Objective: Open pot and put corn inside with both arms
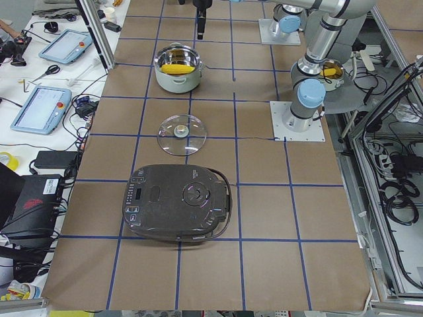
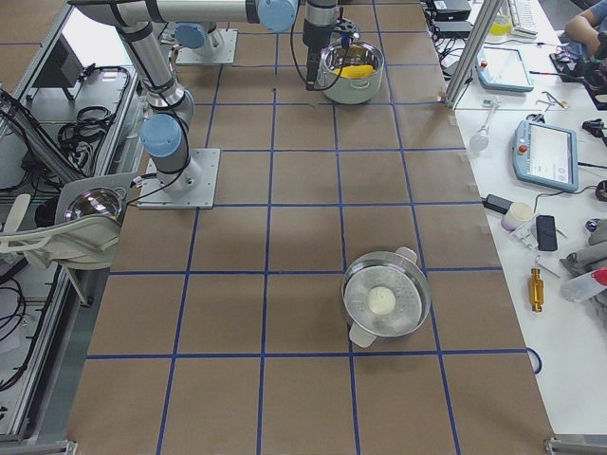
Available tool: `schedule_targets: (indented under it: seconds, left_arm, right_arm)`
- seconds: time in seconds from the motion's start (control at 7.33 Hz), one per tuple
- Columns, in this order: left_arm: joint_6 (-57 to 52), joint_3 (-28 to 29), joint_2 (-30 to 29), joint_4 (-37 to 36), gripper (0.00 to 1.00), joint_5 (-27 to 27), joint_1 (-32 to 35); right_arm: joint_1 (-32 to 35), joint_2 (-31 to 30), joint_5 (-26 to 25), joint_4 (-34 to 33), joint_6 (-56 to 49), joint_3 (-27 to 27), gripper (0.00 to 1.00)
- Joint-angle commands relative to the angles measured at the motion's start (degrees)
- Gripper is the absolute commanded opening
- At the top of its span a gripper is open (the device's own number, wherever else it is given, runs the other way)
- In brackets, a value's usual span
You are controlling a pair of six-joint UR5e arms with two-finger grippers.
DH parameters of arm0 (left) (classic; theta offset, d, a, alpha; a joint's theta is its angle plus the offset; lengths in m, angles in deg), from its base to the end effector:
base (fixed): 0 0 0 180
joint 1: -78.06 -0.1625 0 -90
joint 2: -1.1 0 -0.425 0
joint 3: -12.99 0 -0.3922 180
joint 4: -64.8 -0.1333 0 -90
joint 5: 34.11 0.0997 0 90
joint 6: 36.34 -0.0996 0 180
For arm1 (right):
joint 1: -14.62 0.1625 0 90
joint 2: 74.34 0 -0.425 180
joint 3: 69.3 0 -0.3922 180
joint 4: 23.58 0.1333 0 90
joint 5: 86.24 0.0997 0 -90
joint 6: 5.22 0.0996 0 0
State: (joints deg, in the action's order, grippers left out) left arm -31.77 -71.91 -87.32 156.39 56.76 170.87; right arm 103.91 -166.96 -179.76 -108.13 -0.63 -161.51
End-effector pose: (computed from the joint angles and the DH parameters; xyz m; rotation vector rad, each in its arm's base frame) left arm -0.1555 -0.4789 0.5426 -0.0491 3.1286 -0.1403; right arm 0.1214 -0.4649 0.4821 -0.1380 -3.0713 -0.1320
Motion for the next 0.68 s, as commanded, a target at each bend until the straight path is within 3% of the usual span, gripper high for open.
schedule_targets:
  seconds: [0.0, 0.55]
  left_arm:
    - [0.0, 0.0, 0.0, 0.0, 1.00, 0.0, 0.0]
    - [0.0, -0.1, 0.0, 0.0, 1.00, 0.1, 0.0]
  right_arm:
    - [0.0, 0.0, 0.6, -0.3, 0.0, 0.0, 1.00]
    - [0.0, 0.1, 0.1, -0.3, 0.2, -0.1, 1.00]
